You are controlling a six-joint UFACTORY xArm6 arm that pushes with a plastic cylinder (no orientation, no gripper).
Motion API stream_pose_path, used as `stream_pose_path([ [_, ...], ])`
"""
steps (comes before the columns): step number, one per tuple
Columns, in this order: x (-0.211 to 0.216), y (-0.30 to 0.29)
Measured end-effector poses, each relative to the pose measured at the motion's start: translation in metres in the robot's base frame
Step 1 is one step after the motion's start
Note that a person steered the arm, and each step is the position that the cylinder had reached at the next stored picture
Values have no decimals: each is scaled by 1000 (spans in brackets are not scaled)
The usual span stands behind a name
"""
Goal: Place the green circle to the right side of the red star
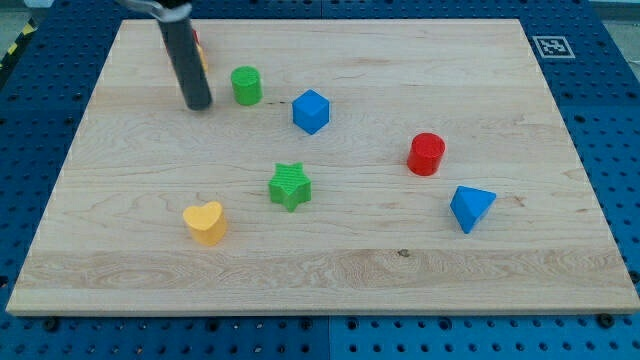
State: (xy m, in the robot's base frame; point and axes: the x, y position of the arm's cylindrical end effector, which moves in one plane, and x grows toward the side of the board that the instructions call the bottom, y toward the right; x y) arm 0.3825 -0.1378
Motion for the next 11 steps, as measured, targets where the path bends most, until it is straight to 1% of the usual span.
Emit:
stream_pose_path([
  [1, 39, 53],
  [2, 37, 81],
  [3, 9, 78],
  [4, -2, 57],
  [5, -34, 54],
  [6, -19, 60],
  [7, -25, 53],
  [8, -58, 37],
  [9, -77, 25],
  [10, -94, 10],
  [11, -100, 7],
])
